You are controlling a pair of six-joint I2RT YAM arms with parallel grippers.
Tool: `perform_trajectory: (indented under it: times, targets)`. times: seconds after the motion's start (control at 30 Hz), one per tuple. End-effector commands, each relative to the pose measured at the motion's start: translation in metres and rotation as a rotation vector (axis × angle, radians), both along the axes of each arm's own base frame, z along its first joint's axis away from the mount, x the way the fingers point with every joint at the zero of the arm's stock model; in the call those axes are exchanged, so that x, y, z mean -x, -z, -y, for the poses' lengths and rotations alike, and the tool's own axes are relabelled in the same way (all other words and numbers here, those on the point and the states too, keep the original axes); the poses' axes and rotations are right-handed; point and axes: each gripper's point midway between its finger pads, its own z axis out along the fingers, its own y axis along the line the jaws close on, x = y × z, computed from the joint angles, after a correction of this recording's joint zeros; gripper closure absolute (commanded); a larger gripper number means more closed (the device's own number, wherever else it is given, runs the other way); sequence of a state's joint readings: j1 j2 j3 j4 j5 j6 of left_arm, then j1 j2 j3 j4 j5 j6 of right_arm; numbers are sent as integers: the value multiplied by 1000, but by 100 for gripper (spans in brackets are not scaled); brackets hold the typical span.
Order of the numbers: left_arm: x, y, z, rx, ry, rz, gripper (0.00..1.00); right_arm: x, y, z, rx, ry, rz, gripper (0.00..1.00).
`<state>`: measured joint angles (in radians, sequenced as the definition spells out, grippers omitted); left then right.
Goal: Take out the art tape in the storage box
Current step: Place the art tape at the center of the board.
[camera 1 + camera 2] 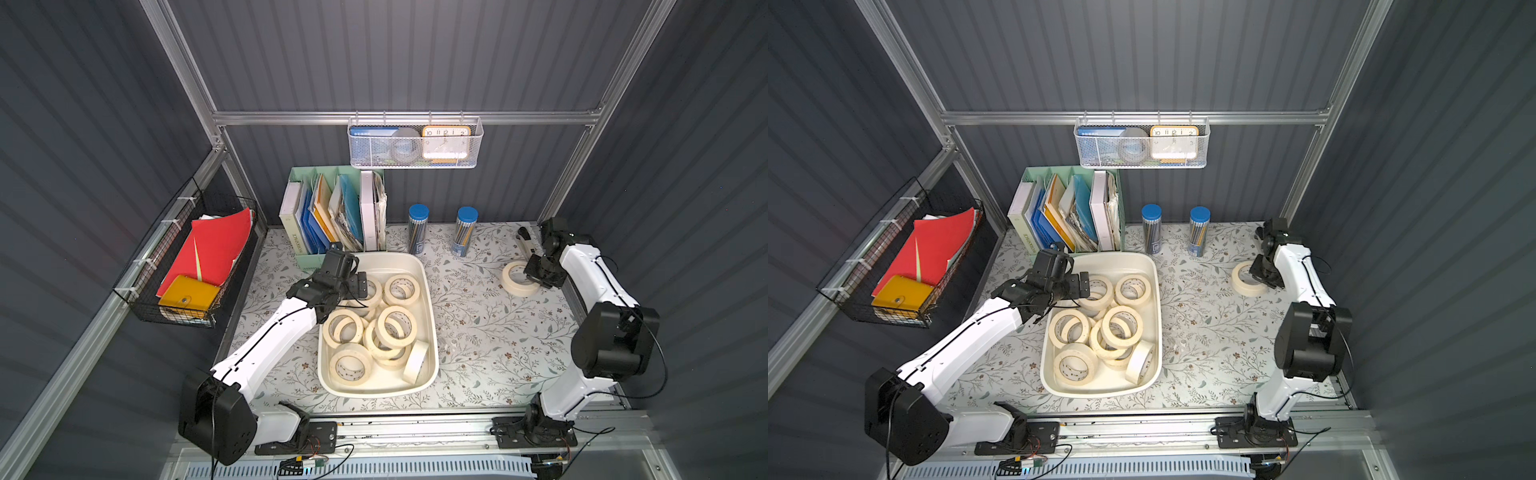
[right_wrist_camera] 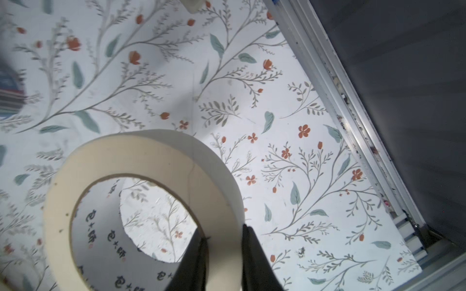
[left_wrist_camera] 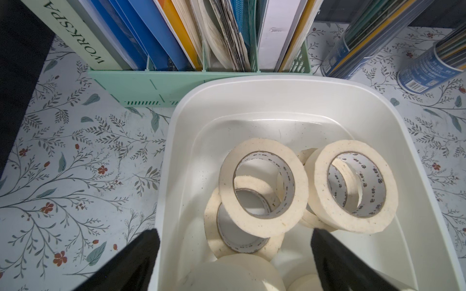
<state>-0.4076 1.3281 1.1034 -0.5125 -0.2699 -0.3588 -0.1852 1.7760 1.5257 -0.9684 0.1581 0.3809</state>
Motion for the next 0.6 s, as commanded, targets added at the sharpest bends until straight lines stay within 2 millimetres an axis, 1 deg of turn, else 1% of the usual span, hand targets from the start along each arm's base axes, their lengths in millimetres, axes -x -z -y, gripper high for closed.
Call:
perform_trajectory:
  times: [0.0,0.1,0.27,0.43,0.5,0.57]
  targets:
    - [7,0,-9,-25,2,1,0,-16,6,19,-11,47,10,100]
    - [14,1,-19,-31,-19,3,0,-21,21,39,-11,91,-11,100]
    - [23,1,-29,-32,-43,6,0,-28,45,68,-43,158,-5,100]
    - [25,2,-29,-25,-51,-1,0,-35,61,88,-46,188,20,100]
    - [25,2,-29,-16,-54,0,0,-42,67,95,-50,179,48,100]
    - [26,2,-28,-8,-56,-3,0,-45,73,104,-47,195,50,100]
